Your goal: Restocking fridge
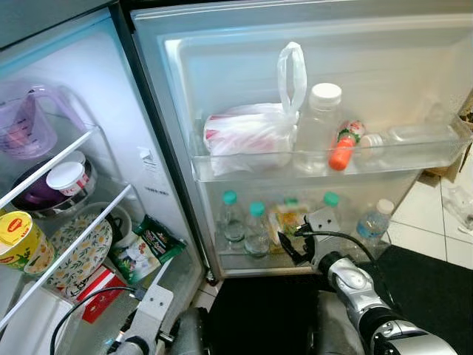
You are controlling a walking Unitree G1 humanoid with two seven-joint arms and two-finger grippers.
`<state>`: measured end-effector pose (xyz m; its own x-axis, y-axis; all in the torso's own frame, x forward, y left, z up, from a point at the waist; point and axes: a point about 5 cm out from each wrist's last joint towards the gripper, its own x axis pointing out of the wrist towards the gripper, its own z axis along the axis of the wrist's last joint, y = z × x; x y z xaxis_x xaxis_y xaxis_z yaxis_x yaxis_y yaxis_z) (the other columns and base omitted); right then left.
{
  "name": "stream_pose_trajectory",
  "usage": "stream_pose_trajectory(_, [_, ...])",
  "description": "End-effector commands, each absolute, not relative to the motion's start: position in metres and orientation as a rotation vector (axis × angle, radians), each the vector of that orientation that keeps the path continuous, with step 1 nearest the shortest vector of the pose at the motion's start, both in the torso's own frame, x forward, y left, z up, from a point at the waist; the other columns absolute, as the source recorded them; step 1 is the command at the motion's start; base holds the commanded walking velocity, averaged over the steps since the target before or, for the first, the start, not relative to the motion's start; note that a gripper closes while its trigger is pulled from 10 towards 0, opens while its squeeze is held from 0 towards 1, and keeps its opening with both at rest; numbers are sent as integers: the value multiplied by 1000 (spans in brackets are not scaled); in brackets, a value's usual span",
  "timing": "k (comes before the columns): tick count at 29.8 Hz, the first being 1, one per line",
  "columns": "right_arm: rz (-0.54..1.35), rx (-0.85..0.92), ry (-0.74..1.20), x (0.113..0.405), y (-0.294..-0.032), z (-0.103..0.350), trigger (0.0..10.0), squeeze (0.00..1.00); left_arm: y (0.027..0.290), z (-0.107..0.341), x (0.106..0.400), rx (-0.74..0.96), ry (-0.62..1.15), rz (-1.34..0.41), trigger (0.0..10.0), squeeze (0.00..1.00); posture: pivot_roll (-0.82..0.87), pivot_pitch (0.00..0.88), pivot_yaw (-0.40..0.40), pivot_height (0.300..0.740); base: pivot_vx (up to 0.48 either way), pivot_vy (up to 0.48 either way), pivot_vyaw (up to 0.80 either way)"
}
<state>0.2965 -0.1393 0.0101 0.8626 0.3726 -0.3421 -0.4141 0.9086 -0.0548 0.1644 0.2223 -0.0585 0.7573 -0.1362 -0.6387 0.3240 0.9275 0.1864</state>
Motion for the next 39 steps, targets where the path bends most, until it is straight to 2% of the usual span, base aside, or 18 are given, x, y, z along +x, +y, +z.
stream_pose_trajectory(1, [420,-134,228,305,-139,25,10000,1000,215,-62,163,278,678,-254,10000,0,53,52,-12,510,0,0,0])
stream_pose_trajectory(3, [418,-106,148,310,-139,36,10000,1000,212,-63,162,273,681,-258,10000,0,42,50,-18,510,0,0,0])
stream_pose_trajectory(4, [428,-95,110,311,-139,42,10000,0,211,-63,162,271,682,-259,10000,0,37,50,-19,510,0,0,0])
stream_pose_trajectory(9, [461,-79,10,312,-139,57,10000,0,207,-64,163,267,684,-263,10000,0,24,49,-24,510,0,0,0])
stream_pose_trajectory(12, [525,-79,-59,300,-137,66,10000,0,205,-65,164,265,687,-264,10000,0,6,43,-36,510,0,0,0])
stream_pose_trajectory(14, [590,-78,-65,282,-135,66,10000,0,204,-66,164,263,690,-263,10000,0,0,39,-45,510,0,0,0])
stream_pose_trajectory(15, [590,-78,-65,282,-135,66,10000,0,204,-66,164,263,690,-263,10000,0,0,39,-45,510,0,0,0])
stream_pose_trajectory(17, [648,-49,-26,256,-133,61,10000,0,204,-67,163,263,693,-259,10000,0,-5,41,-61,510,0,0,0])
stream_pose_trajectory(19, [648,-49,-26,256,-133,61,10000,0,204,-67,163,263,693,-259,10000,0,-5,41,-61,510,0,0,0])
stream_pose_trajectory(20, [658,-11,5,244,-133,58,10000,0,205,-67,163,264,696,-257,10000,0,-3,40,-67,510,0,0,0])
stream_pose_trajectory(23, [664,23,31,233,-133,57,10000,0,205,-68,162,265,698,-254,10000,0,-2,41,-81,510,0,0,0])
stream_pose_trajectory(24, [665,38,53,216,-134,56,10000,0,206,-69,161,265,705,-246,10000,0,-10,39,-92,510,0,0,0])
stream_pose_trajectory(25, [665,38,53,216,-134,56,10000,0,206,-69,161,265,705,-246,10000,0,-10,39,-92,510,0,0,0])
stream_pose_trajectory(26, [643,41,71,203,-138,54,10000,0,206,-70,159,265,710,-242,10000,0,-13,39,-97,510,0,0,0])
stream_pose_trajectory(31, [577,24,161,179,-150,39,10000,0,205,-71,157,260,717,-234,10000,0,-16,39,-103,510,0,0,0])
stream_pose_trajectory(34, [403,4,432,154,-184,-14,10000,0,205,-72,155,255,724,-223,10000,0,-10,38,-104,510,0,0,0])
stream_pose_trajectory(35, [403,4,432,154,-184,-14,10000,0,205,-72,155,255,724,-223,10000,0,-10,38,-104,510,0,0,0])
stream_pose_trajectory(39, [187,1,631,149,-207,-51,10000,0,207,-74,152,252,739,-210,10000,0,-9,36,-96,510,0,0,0])
